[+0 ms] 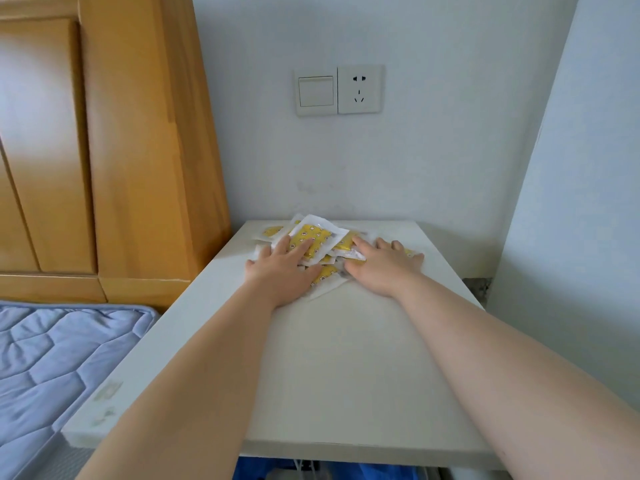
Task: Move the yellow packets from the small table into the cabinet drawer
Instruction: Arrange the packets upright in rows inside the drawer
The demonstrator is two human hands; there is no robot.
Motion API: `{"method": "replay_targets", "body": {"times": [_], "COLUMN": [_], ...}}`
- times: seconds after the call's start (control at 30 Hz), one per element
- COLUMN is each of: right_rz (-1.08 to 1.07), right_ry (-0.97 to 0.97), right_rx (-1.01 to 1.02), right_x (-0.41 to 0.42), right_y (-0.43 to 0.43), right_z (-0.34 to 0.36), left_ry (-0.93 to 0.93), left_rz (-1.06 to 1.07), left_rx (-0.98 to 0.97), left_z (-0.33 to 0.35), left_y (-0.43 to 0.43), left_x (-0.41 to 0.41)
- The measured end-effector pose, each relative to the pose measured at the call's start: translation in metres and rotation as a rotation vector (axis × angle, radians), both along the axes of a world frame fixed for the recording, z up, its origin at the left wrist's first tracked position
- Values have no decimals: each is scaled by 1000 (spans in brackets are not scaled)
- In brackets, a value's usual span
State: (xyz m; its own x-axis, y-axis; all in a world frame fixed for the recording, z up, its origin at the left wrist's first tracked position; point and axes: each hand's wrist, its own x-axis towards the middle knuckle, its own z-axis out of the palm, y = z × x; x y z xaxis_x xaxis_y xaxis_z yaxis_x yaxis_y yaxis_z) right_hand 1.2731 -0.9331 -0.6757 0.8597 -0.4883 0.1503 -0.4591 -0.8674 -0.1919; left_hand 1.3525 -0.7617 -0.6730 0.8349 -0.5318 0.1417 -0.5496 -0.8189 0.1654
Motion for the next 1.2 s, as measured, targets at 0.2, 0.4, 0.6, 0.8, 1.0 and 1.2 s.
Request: {"method": "replay_targets", "body": {"times": [0.2,0.4,0.6,0.8,1.0,1.2], "right_rz": [128,154,190,227,161,121], "right_ry": [5,10,-3,-86,-383,-640], "right_rx": [-15,-19,-24,0,152,223], "right_x": [-17,-62,-111,-147,-163,-167], "right_y": [9,28,49,66,74,74], "right_z": [2,1,-1,-4,4,6], "left_ry": [18,32,-7,-5,109,122], "left_rz": [-55,-50,-25,-17,61,251], "left_rx": [9,-2,-24,-40,-365,-577], "left_z": [1,3,-4,-3,4,5], "left_y": [17,34,50,65,71,76], "left_x": [-26,-67,-111,-139,-144,-140]}}
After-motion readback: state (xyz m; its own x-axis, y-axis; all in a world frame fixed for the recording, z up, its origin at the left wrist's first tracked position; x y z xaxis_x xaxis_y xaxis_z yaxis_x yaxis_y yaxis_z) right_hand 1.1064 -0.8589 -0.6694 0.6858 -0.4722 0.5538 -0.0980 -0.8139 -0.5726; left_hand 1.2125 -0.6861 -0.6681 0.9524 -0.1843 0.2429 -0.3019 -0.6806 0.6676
